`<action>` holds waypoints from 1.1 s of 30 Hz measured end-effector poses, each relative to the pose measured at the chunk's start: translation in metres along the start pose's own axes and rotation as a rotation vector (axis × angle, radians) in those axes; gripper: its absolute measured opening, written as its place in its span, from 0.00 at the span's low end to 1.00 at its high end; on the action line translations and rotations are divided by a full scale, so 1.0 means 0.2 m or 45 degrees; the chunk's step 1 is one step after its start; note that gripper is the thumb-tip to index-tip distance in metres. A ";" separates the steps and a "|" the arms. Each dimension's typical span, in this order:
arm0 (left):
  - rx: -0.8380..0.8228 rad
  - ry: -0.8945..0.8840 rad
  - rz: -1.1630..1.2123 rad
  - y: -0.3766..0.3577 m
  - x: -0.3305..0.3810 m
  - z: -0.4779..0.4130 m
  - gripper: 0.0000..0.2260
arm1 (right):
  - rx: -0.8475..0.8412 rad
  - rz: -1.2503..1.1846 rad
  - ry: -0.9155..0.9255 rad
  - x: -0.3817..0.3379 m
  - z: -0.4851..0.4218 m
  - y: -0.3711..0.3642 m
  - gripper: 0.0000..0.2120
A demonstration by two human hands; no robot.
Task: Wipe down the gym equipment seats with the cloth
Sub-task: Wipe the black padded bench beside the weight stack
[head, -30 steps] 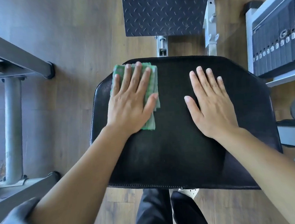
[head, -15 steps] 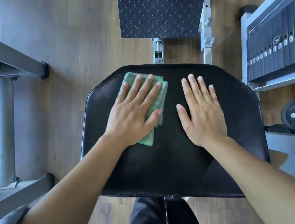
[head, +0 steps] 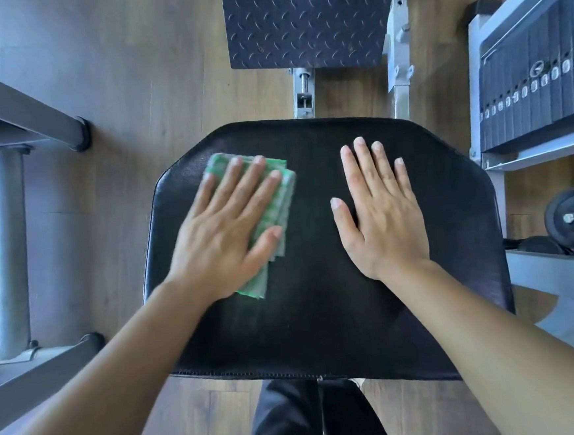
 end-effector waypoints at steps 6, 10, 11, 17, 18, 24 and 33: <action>0.060 0.381 -0.046 -0.03 -0.05 -0.27 0.30 | -0.002 0.013 -0.002 0.00 0.00 0.00 0.30; 0.023 0.071 -0.013 -0.04 0.10 -0.18 0.28 | -0.005 0.012 0.015 0.00 0.00 0.00 0.30; 0.027 0.009 -0.007 -0.03 0.08 -0.10 0.27 | -0.001 0.008 0.012 0.00 0.00 0.00 0.30; 0.054 0.367 -0.049 0.02 -0.23 -0.02 0.28 | 0.013 0.009 0.004 0.00 -0.01 -0.01 0.30; 0.075 0.443 -0.045 0.01 -0.22 -0.08 0.29 | 0.010 0.011 0.008 -0.01 0.00 -0.01 0.30; 0.044 0.111 -0.017 -0.03 0.09 0.00 0.28 | 0.012 0.019 0.015 0.00 -0.01 -0.01 0.30; 0.096 0.516 -0.044 0.01 -0.14 0.02 0.29 | 0.033 0.044 0.017 0.00 -0.01 -0.01 0.31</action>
Point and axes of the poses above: each hand's wrist, its own z-axis away from the middle knuckle, its own y-axis out of the back of the hand, x = y × z, the point moved 5 cm from there along -z, towards the middle knuckle, and after that the axes turned 5 degrees about x, right-handed, at the moved point
